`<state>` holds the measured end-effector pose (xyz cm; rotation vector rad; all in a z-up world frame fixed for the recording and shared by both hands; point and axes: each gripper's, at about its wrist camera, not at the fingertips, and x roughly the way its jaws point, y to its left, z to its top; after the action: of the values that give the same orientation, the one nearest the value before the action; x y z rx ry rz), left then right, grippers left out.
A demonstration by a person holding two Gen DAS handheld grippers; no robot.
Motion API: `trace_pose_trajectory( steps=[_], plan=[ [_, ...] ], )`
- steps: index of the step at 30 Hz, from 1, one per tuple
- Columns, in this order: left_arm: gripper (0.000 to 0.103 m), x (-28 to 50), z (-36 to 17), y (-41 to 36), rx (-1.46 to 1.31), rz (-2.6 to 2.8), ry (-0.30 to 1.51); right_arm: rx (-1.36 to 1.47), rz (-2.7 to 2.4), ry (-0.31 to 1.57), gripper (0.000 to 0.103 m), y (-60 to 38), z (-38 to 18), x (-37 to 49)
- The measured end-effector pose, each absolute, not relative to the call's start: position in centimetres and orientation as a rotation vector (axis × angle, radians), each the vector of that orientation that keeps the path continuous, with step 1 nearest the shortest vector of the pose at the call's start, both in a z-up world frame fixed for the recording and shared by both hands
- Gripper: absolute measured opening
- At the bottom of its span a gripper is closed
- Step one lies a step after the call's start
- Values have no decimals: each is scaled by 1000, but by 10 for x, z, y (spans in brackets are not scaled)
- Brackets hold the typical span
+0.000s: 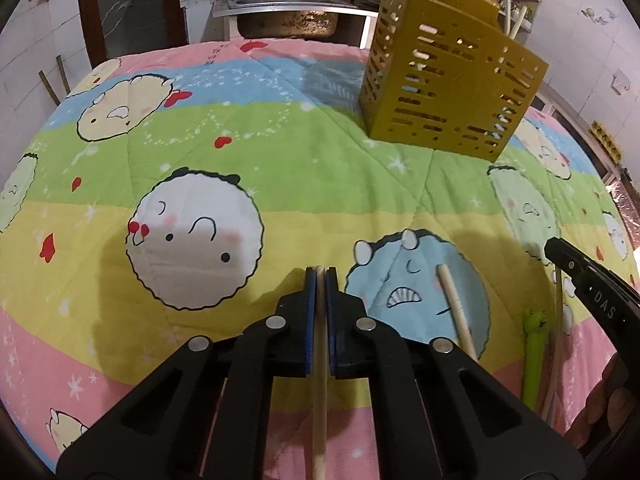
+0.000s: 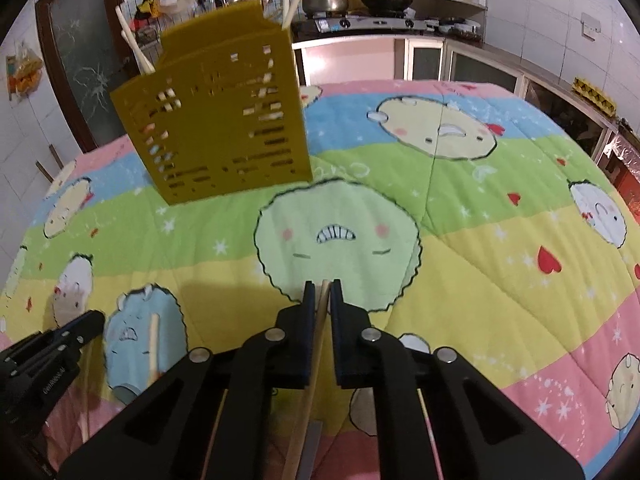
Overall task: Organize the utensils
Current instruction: 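Lift the chopstick with the left tool toward the holder while the right tool carries its chopstick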
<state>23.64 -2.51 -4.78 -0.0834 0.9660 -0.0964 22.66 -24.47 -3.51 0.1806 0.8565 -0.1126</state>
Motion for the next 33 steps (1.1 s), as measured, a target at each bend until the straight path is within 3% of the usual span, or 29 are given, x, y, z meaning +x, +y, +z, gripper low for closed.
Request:
trace_pose_trajectory(
  steps=[20,33],
  plan=[
    [3,195,45,-18,-98,-132,616,150,-61,533,6,-237,50,193],
    [4,160,74,-18,-58,-130,421,96,3,350,5,-219,84,145]
  ],
)
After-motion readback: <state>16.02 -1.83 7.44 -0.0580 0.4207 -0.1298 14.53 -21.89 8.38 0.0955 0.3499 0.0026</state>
